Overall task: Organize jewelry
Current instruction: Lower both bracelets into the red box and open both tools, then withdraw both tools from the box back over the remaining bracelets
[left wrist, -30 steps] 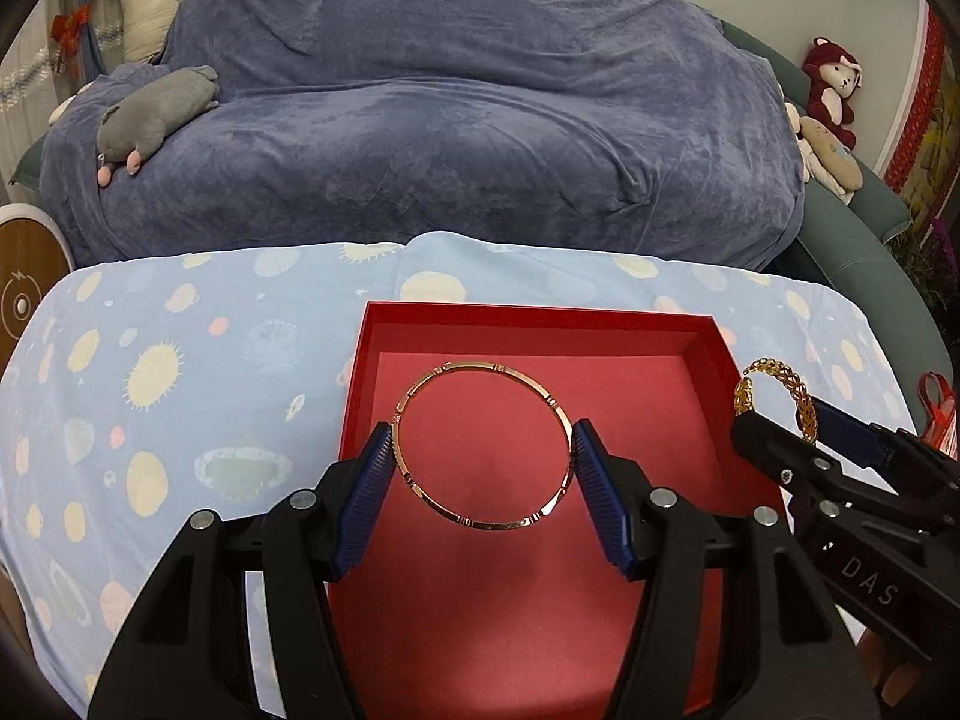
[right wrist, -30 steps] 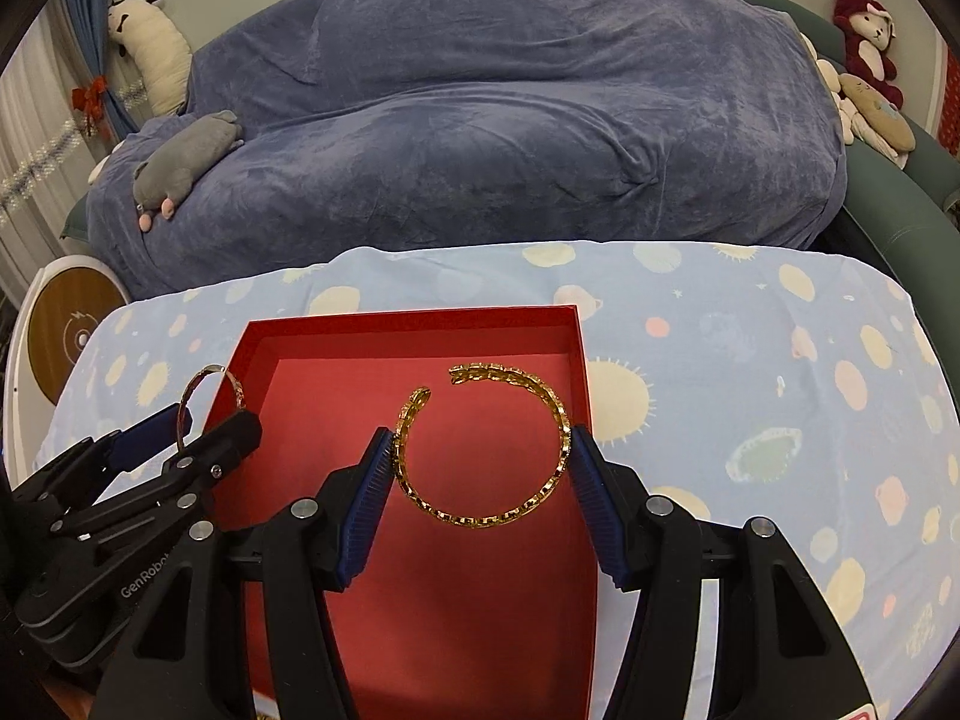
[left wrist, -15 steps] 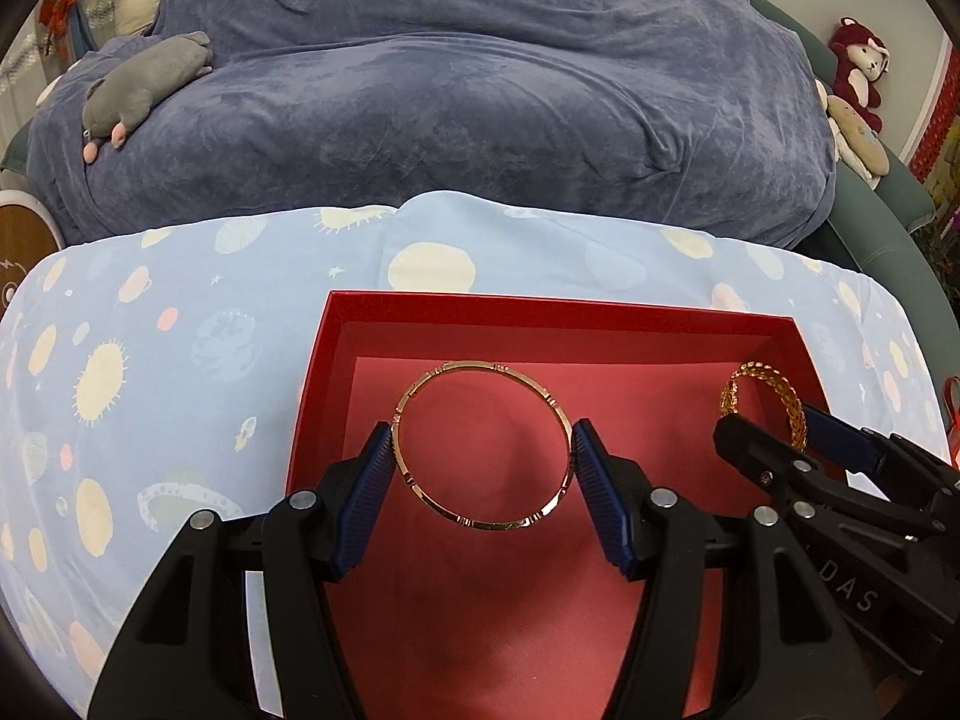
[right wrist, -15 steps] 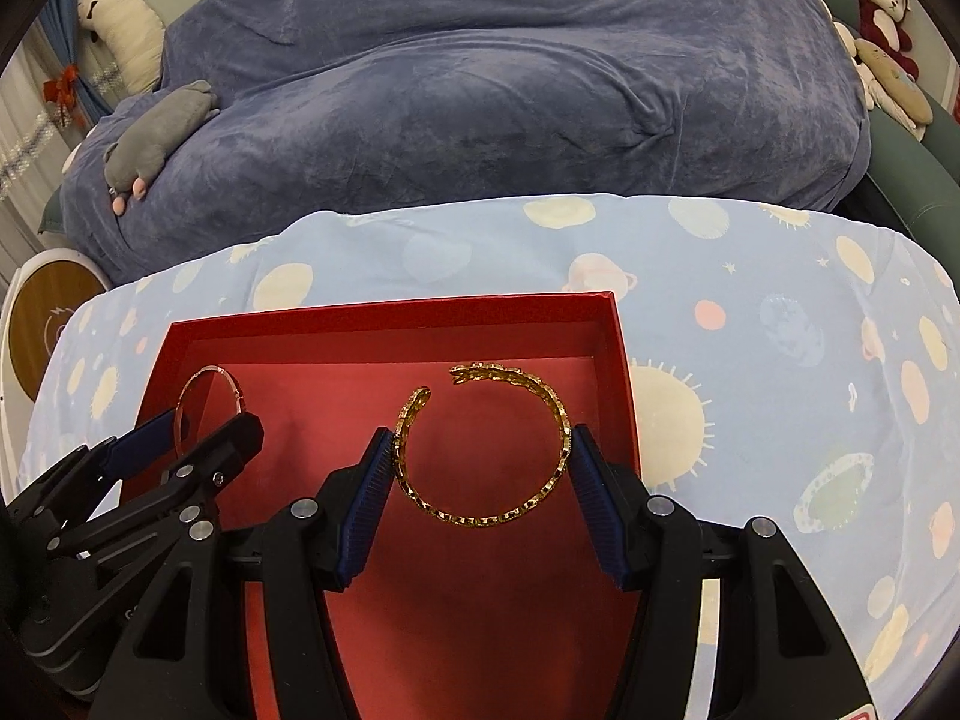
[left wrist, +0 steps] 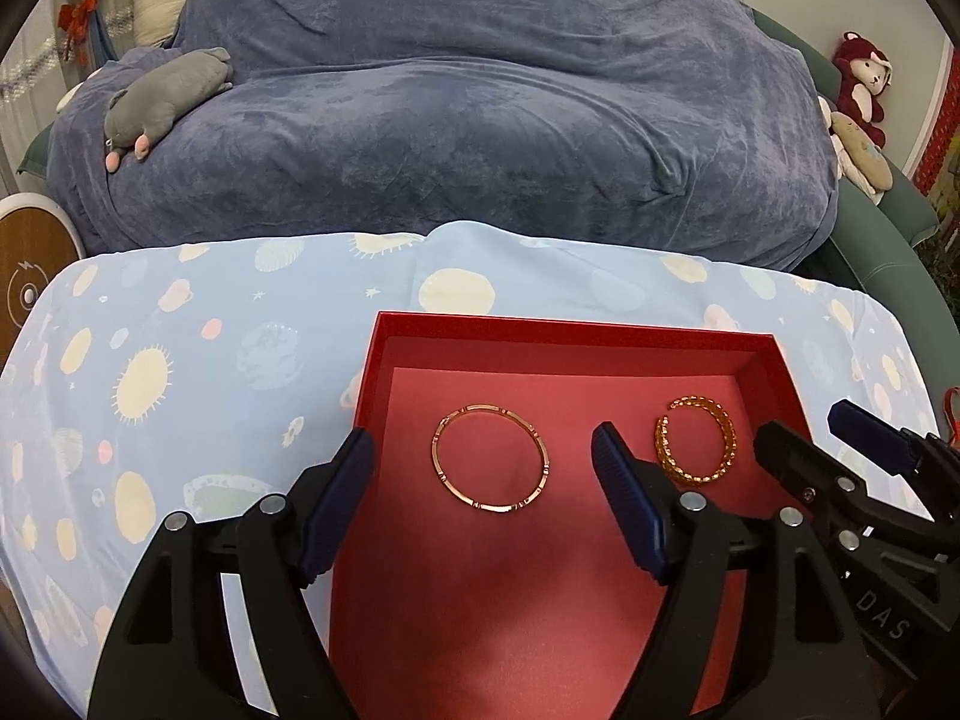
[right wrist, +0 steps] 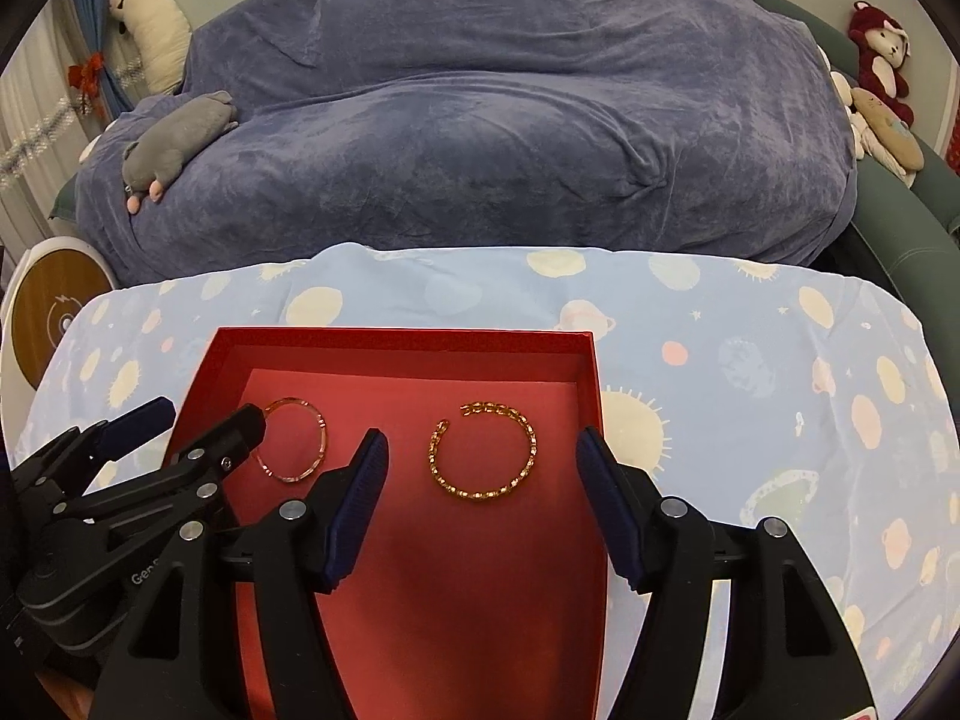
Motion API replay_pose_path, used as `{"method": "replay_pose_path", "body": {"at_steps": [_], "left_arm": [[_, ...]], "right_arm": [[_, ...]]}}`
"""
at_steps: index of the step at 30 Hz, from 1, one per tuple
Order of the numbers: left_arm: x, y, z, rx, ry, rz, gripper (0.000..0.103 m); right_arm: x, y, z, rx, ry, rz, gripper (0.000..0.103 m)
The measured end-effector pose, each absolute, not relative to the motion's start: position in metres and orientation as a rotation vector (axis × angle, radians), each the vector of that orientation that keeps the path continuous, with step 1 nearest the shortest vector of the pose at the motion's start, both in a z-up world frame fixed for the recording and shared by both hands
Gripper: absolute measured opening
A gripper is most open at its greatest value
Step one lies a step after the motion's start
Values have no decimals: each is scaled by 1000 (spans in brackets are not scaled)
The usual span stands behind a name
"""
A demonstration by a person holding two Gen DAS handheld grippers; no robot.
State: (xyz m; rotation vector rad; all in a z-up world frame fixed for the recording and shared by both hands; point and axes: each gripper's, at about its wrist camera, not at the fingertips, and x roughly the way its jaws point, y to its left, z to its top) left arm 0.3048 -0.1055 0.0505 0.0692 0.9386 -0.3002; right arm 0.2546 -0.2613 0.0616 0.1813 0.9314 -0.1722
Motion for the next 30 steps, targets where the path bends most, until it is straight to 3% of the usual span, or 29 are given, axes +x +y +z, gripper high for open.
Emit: {"method": "replay_pose_path", "body": {"at_steps": [13,30], "left_arm": [[188,-40,81,82,896,-288,76],[34,7,17,55,1015,-251,76]], "right_arm": [[119,-245,92,178,892,-195,64],[-37,-193,18,225,1059,-179,64]]}}
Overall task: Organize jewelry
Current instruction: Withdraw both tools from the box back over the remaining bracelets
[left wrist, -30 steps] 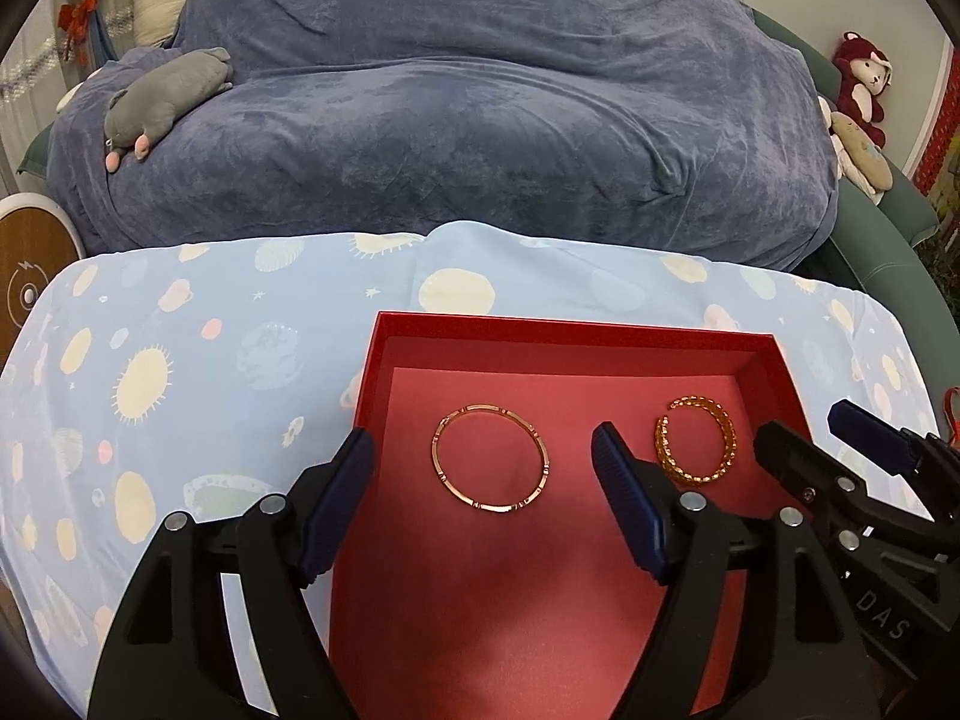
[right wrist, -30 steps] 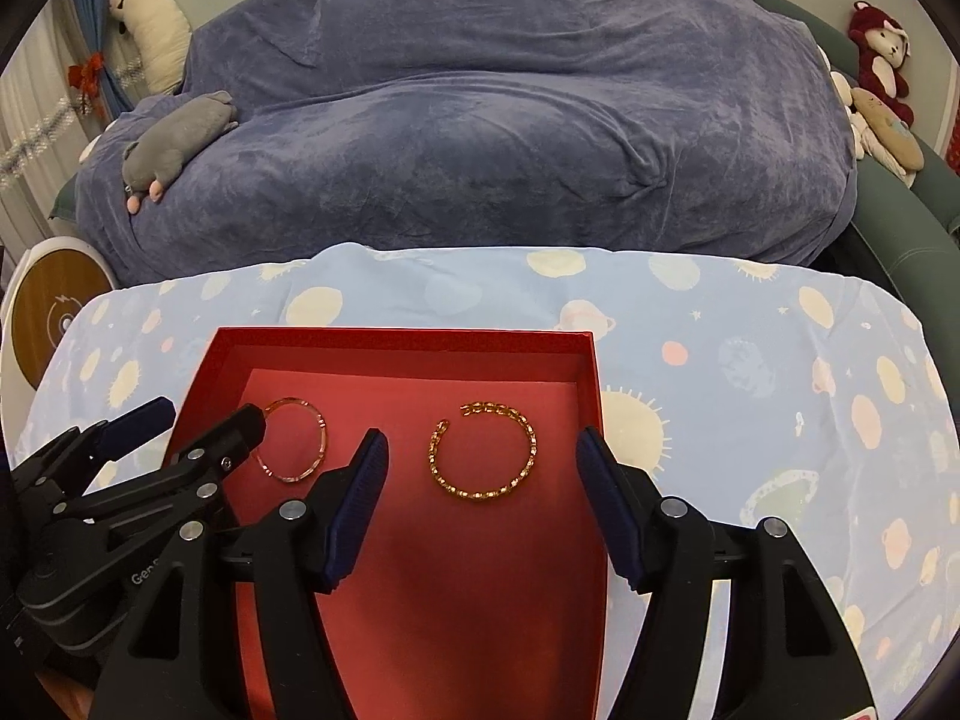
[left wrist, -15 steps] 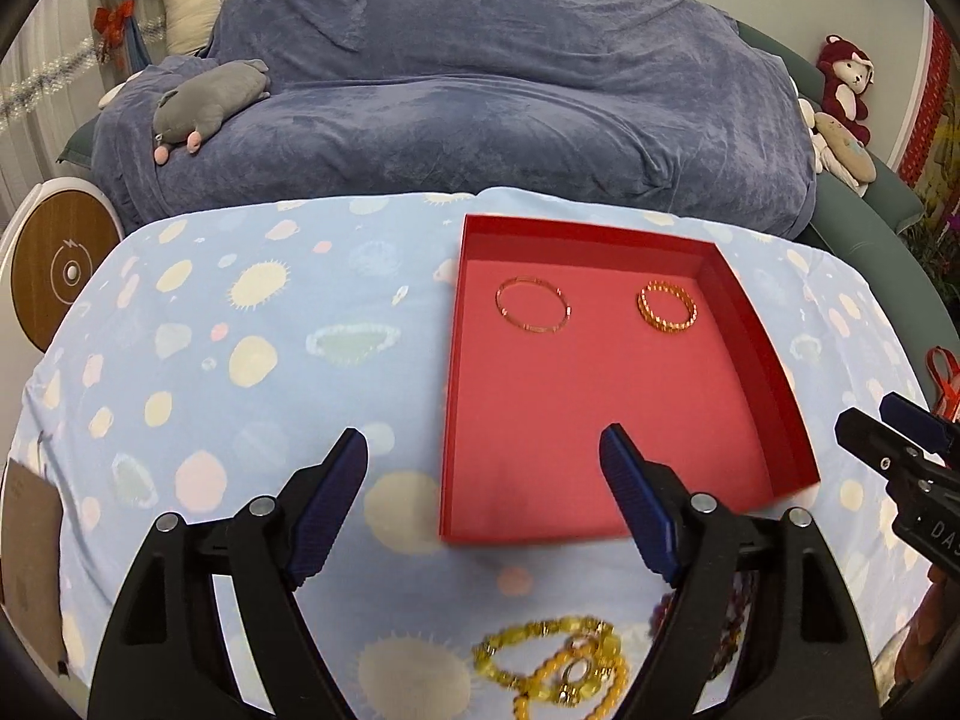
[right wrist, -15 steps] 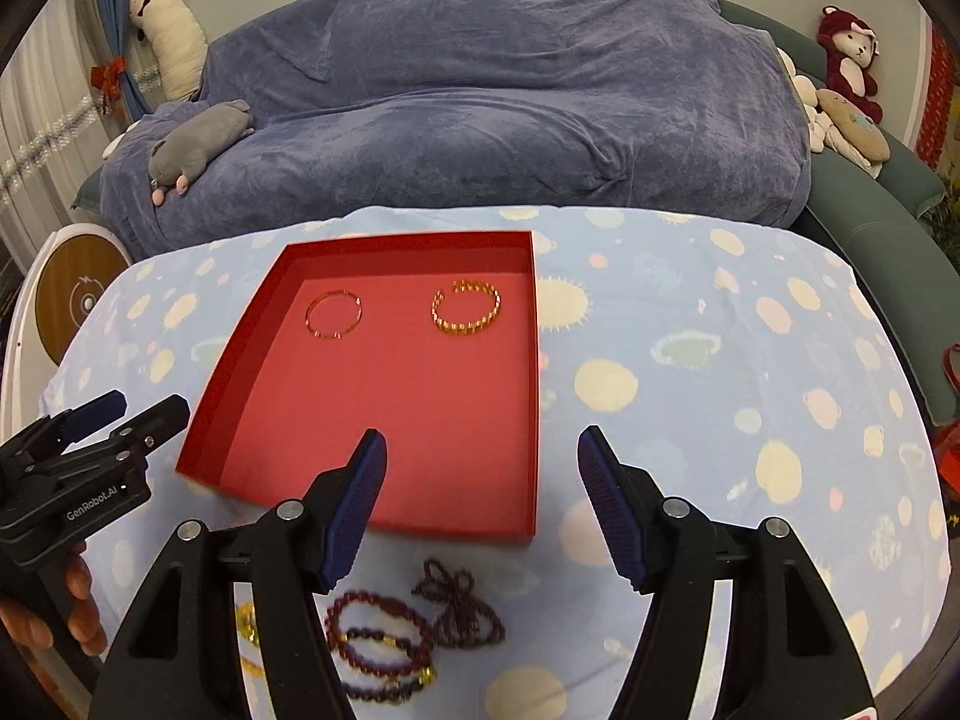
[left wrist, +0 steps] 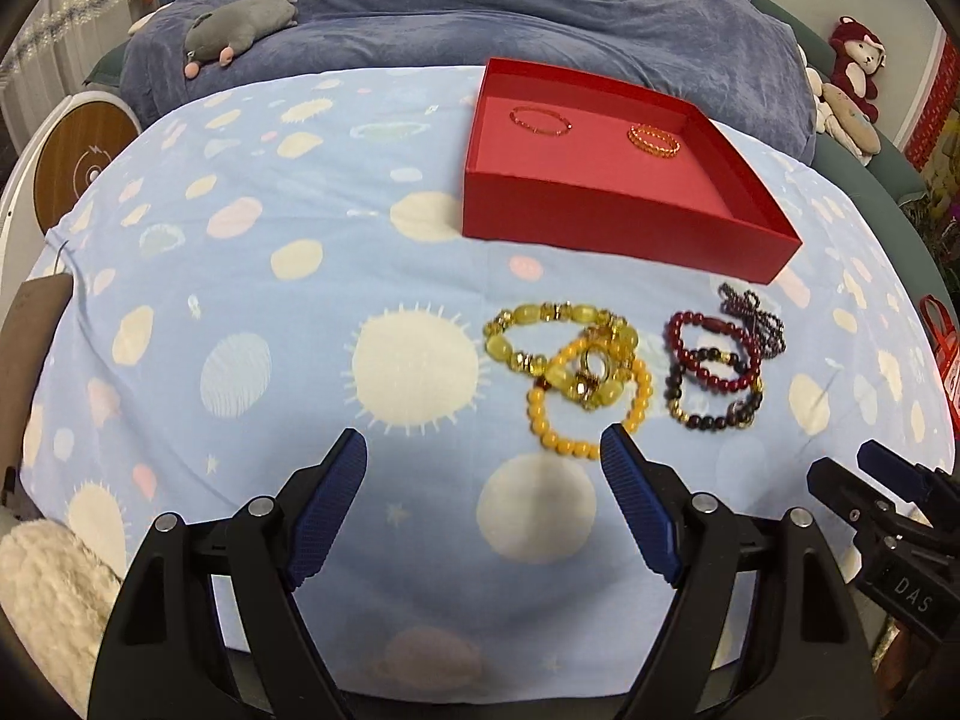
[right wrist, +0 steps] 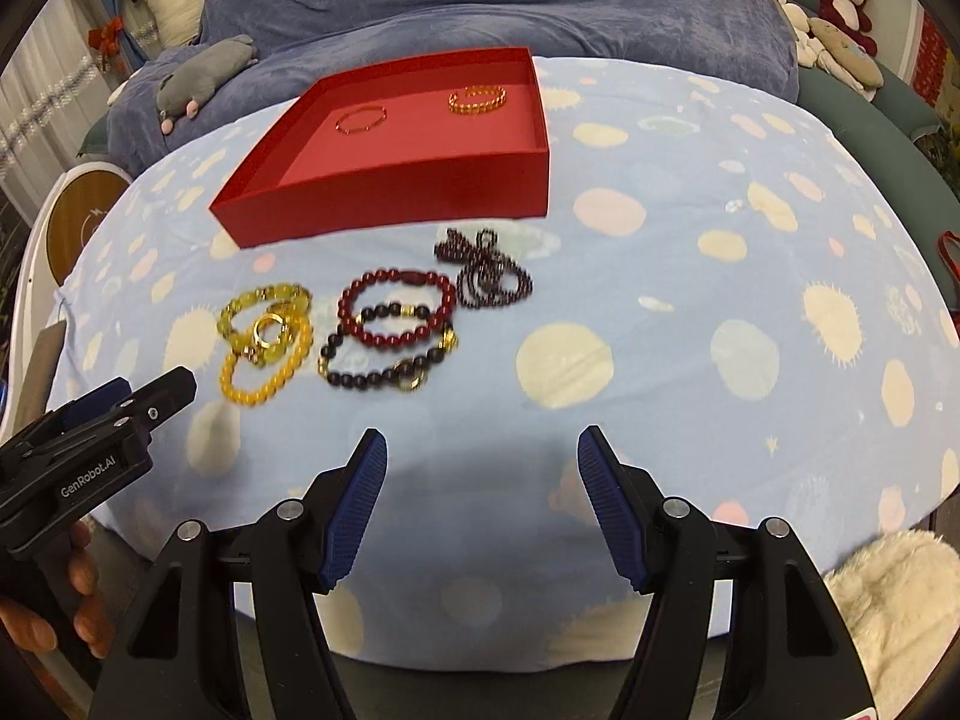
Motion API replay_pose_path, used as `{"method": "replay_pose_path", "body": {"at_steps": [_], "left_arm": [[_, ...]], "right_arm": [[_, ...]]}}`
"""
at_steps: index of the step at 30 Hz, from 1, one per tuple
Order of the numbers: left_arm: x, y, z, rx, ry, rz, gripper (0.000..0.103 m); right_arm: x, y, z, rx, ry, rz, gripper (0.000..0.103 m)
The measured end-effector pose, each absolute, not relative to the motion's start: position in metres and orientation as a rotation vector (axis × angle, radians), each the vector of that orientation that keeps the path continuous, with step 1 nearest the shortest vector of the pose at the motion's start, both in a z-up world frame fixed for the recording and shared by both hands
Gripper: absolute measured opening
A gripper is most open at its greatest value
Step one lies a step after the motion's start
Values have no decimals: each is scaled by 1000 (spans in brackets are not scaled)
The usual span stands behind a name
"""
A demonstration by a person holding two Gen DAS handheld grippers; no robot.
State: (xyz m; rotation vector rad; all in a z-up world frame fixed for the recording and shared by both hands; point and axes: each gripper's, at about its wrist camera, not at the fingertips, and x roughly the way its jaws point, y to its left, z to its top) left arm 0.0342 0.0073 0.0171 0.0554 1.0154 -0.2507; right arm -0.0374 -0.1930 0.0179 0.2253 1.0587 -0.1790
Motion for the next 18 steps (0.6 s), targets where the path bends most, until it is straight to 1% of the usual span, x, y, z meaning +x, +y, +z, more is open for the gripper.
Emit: {"method": "replay_pose_path", "body": {"at_steps": [6,18], "left_arm": [[18,12,10,63,1002,-247,76],[17,21,12,39,972,-229,76]], "right_arm": [[-50,-183,13,178,1037,-169,64],[-35,-193,16,198,1012,-212,63]]}}
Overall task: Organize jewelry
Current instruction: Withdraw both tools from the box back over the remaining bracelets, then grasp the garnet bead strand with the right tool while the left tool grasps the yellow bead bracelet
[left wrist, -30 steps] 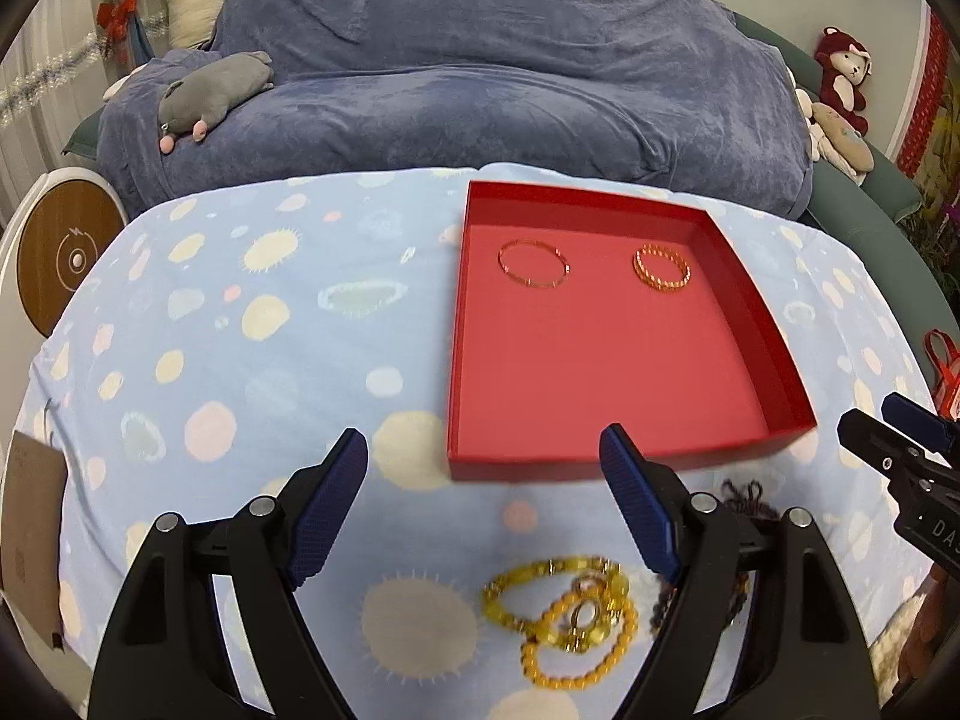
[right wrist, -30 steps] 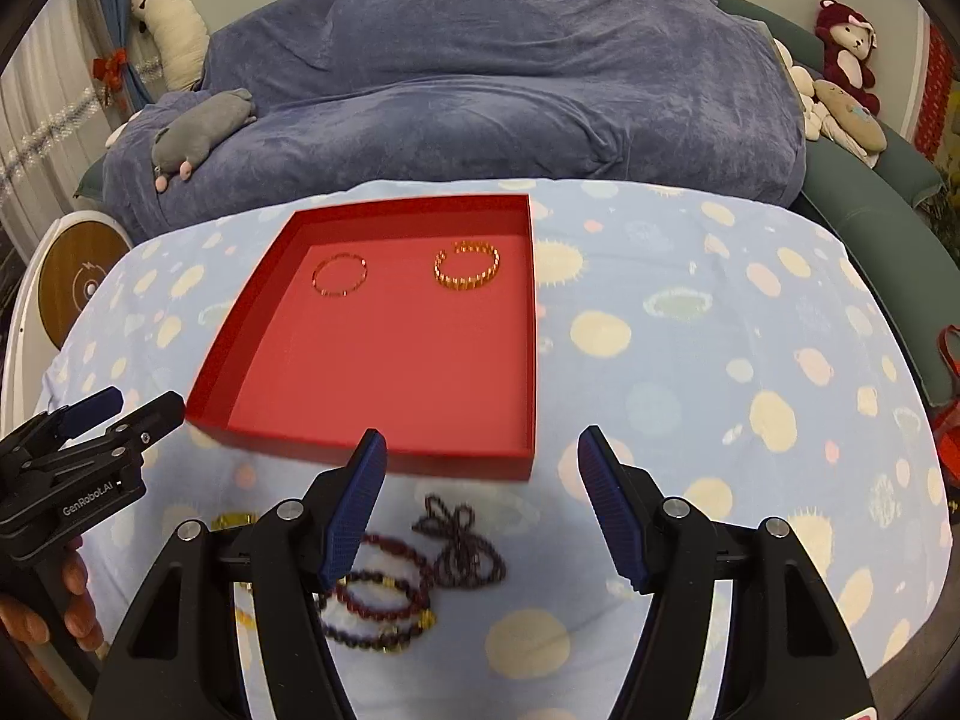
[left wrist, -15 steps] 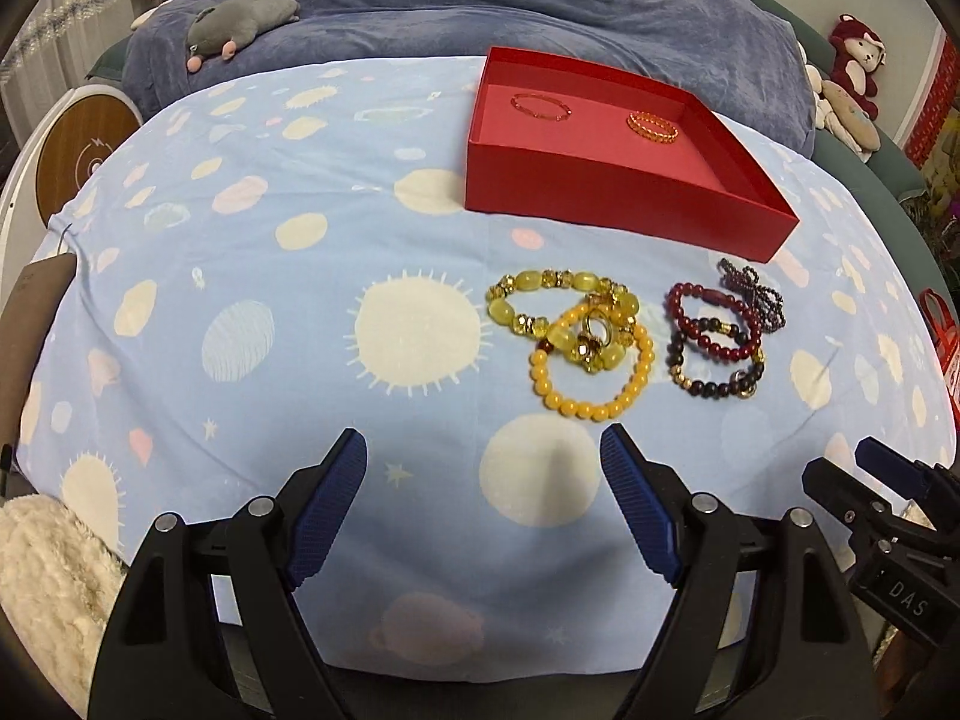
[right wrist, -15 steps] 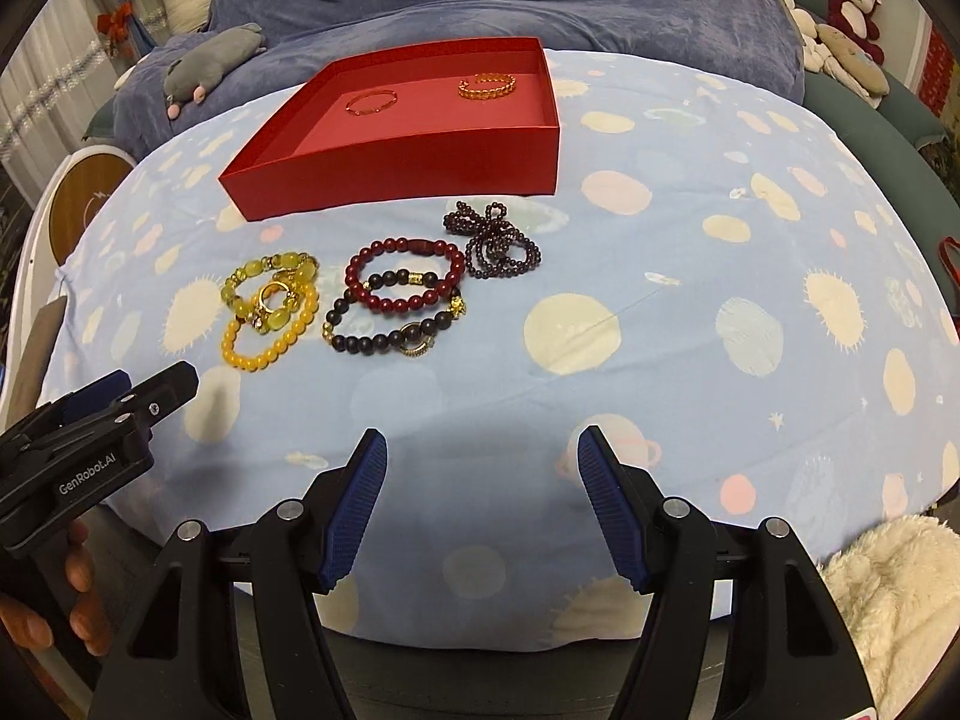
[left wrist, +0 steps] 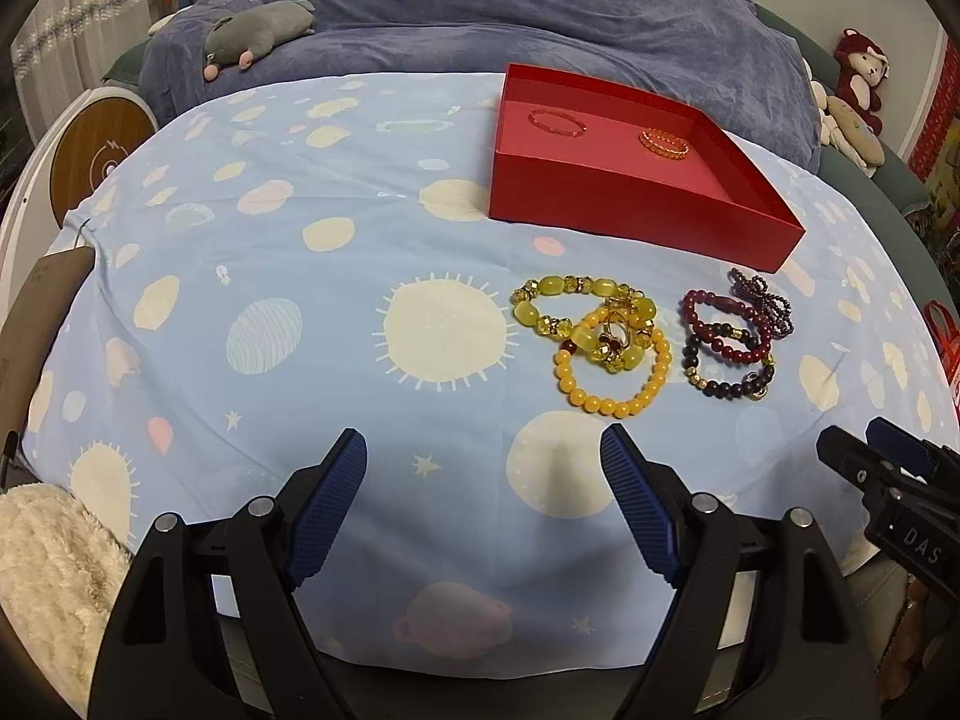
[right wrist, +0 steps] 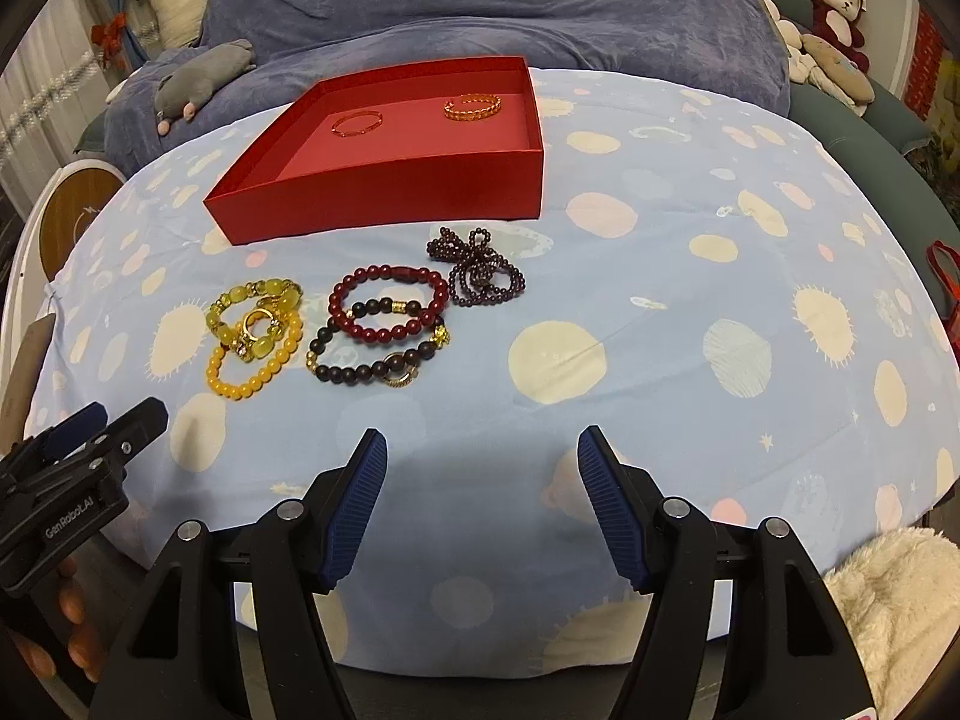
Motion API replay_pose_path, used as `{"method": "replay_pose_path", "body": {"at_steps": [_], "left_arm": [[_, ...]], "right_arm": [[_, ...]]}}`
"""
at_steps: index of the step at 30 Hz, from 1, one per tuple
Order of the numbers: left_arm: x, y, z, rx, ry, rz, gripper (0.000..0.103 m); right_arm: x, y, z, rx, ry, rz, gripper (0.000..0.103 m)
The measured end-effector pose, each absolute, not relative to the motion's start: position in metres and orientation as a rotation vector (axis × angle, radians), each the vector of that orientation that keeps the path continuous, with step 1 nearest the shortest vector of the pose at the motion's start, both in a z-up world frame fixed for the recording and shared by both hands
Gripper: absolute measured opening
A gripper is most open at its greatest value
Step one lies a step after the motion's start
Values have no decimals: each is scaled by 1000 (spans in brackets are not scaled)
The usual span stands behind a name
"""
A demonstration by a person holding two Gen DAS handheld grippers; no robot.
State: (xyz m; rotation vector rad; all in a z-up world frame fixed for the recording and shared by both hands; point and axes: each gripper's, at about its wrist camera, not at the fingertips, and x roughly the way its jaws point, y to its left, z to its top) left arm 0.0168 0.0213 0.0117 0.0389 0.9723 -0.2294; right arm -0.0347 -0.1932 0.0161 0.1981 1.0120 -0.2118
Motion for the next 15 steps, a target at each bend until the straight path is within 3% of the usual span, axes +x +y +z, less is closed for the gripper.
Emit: {"method": "replay_pose_path", "body": {"at_steps": [4,9,15], "left_arm": [[18,20,10,42,975,-230,76],[19,17,8,56,974,-234,76],[23,16,5,51,983,-235,76]], "right_arm": [[-15,-203,18,204,995,-227,59],[15,-213,16,206,1002,-218,37],[43,-219,9,198,1017,-212,30]]}}
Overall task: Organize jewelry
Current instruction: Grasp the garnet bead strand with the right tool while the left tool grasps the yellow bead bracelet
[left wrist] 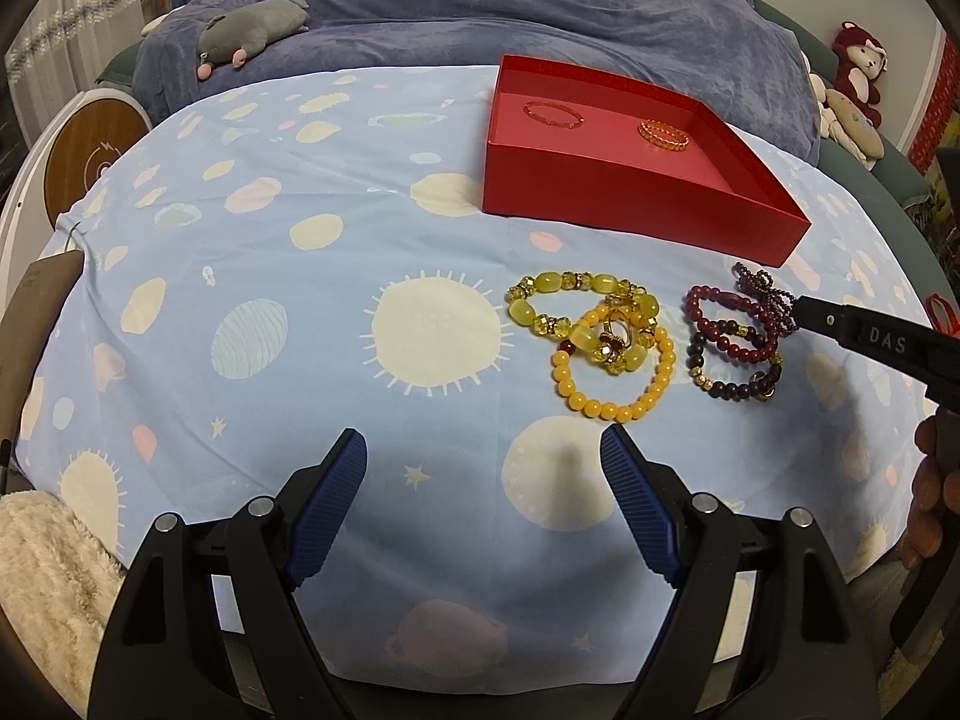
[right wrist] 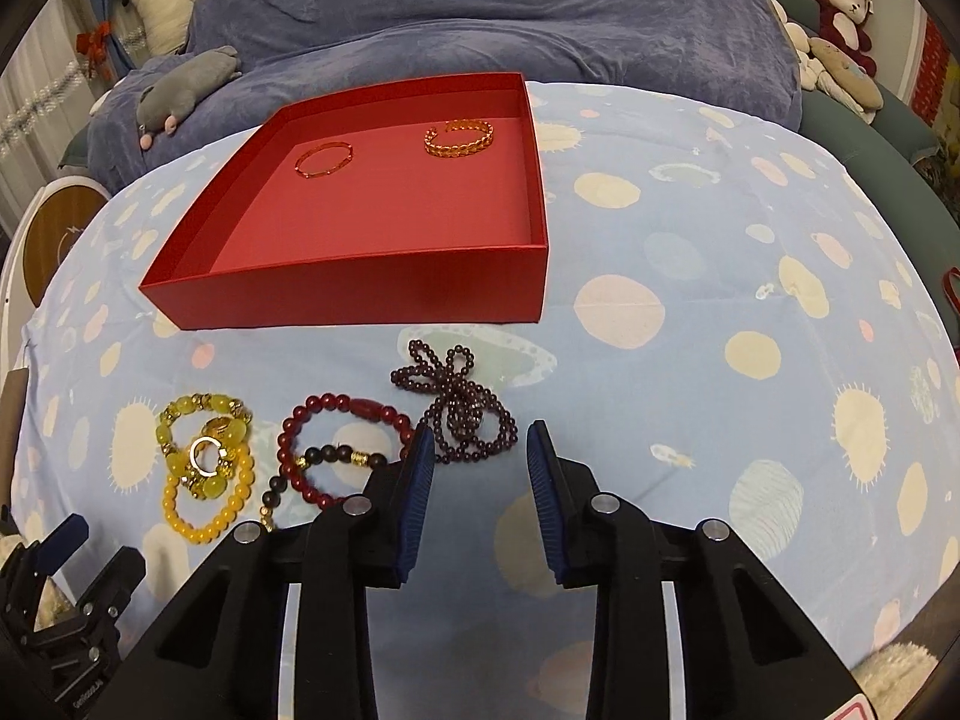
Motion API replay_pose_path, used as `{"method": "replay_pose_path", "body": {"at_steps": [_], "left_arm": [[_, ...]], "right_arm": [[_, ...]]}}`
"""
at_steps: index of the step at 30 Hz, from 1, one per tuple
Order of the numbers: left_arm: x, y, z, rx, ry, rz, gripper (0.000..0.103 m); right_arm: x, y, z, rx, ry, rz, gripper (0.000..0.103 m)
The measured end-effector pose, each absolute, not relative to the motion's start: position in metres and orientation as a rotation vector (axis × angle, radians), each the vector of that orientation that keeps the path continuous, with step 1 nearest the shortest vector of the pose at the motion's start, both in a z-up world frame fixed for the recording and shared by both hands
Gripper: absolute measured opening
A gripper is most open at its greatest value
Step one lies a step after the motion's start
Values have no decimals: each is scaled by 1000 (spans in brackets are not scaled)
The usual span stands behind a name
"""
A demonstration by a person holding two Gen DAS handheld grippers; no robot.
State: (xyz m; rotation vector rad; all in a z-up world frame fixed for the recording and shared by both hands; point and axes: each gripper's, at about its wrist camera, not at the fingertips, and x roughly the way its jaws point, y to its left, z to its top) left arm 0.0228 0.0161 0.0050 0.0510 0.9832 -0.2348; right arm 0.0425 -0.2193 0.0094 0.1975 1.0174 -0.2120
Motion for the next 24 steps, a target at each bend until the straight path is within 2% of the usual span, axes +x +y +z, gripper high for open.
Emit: {"method": "replay_pose_path", "body": {"at_steps": [6,9,14,24], "left_arm": [[28,19,0,40,1003,-223,76],[29,19,-1,38,1008,-221,76],[31,18,-3,37,1016,-219,76],[45,17,4,0,1008,-220,76]], "right_arm": [[60,-220,0,183,1033,-210,30],[63,-223,-7,194,1054,-210,17],[59,-225,-8,212,1043,-191,6],[18,-231,-3,352,1041,-197,5]]}}
